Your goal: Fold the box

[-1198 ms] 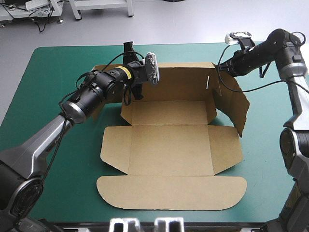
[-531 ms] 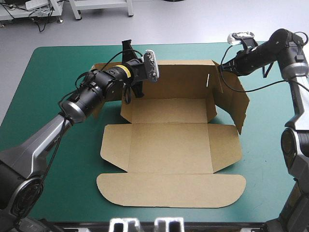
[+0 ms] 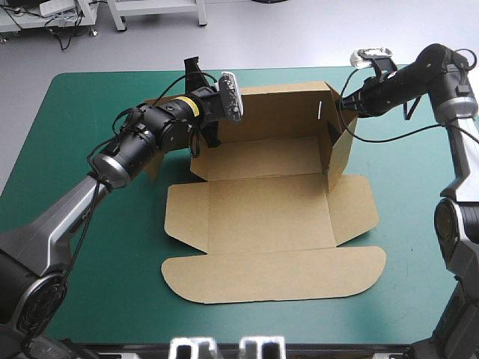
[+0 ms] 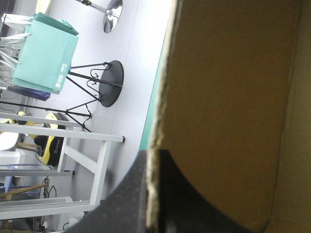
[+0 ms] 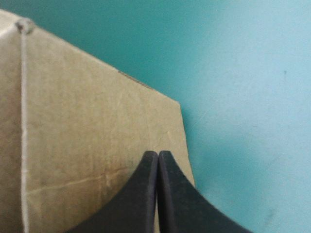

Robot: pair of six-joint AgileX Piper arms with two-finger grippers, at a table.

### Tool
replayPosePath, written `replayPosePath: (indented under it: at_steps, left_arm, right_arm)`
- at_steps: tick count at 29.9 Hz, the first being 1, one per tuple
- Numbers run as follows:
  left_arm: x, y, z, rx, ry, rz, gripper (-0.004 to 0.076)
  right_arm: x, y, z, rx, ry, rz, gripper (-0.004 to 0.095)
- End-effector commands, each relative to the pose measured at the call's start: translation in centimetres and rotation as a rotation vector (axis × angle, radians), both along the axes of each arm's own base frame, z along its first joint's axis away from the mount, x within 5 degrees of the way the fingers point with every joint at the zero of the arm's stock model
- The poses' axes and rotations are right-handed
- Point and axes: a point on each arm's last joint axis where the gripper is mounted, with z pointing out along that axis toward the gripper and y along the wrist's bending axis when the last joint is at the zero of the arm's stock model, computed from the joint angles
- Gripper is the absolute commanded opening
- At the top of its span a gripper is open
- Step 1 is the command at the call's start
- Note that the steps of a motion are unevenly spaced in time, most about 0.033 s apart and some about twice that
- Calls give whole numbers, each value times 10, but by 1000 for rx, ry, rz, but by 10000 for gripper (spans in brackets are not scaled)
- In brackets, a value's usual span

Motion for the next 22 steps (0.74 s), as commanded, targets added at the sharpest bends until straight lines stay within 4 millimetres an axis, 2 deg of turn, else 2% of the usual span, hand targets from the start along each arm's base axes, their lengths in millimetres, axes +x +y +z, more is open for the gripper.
replayPosePath:
  at_steps: [1, 7, 13, 22]
  left_arm:
    - [-10, 4, 32, -76, -88, 0, -9]
    - [-6, 3, 21, -47, -40, 6, -9]
    - [-6, 3, 19, -20, -30, 3, -9]
    - [-4, 2, 13, 5, -12, -2, -9]
  right_arm:
    - [-17, 12, 23, 35, -59, 69, -19]
    - [-19, 20, 18, 83, -115, 200, -17]
    - [-25, 17, 22, 38, -217, 213, -17]
    - [-40, 11, -9, -39, -330, 171, -16]
